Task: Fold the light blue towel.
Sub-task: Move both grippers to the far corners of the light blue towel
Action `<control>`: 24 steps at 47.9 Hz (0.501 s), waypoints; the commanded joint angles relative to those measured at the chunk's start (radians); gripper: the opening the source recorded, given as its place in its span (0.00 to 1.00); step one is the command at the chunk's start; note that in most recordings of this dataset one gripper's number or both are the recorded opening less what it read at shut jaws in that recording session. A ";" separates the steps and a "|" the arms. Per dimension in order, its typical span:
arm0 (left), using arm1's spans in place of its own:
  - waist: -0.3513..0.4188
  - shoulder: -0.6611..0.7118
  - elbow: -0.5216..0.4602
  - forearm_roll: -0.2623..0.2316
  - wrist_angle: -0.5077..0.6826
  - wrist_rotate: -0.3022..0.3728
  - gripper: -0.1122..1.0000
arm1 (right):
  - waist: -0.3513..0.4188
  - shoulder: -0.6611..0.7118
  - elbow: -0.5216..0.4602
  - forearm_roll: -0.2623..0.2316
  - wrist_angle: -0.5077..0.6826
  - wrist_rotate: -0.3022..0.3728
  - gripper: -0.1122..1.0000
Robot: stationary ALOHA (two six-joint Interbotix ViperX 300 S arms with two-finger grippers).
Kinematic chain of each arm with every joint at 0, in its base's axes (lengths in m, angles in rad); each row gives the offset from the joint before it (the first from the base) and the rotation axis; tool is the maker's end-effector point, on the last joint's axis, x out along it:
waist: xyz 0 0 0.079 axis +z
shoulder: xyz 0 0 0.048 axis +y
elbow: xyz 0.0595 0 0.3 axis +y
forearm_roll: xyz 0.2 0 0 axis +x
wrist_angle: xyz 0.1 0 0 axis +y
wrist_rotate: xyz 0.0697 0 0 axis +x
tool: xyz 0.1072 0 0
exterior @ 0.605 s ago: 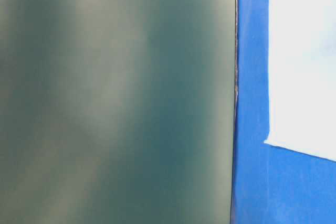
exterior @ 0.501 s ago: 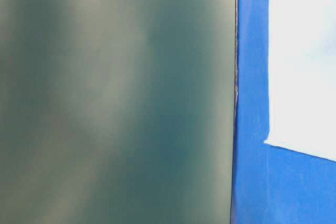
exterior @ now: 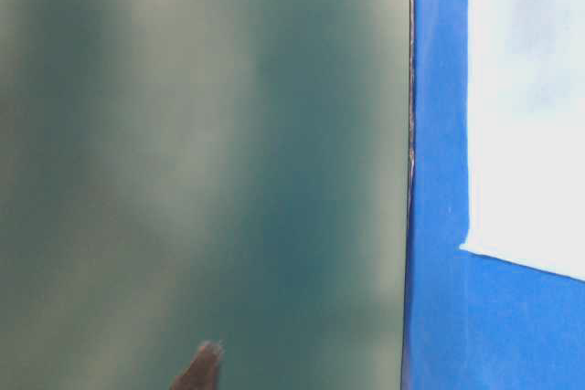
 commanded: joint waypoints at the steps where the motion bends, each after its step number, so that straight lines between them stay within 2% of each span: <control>1: 0.025 0.069 -0.063 0.000 -0.009 0.002 0.12 | -0.069 0.055 -0.011 -0.002 0.002 0.000 0.11; 4: 0.046 0.133 -0.095 0.000 -0.008 0.009 0.21 | -0.110 0.098 -0.011 -0.009 -0.002 -0.003 0.11; 8: 0.069 0.209 -0.124 0.000 -0.006 0.026 0.42 | -0.160 0.172 -0.015 -0.023 0.002 -0.005 0.15; 11: 0.084 0.270 -0.144 0.000 -0.006 0.043 0.60 | -0.199 0.242 -0.021 -0.041 0.002 -0.005 0.30; 16: 0.120 0.377 -0.178 0.000 -0.011 0.052 0.83 | -0.249 0.344 -0.037 -0.074 0.000 -0.005 0.58; 19: 0.146 0.448 -0.207 0.000 -0.012 0.055 0.88 | -0.272 0.402 -0.043 -0.095 -0.005 -0.005 0.67; 24: 0.183 0.535 -0.247 0.002 -0.012 0.057 0.87 | -0.308 0.500 -0.063 -0.121 -0.025 -0.005 0.65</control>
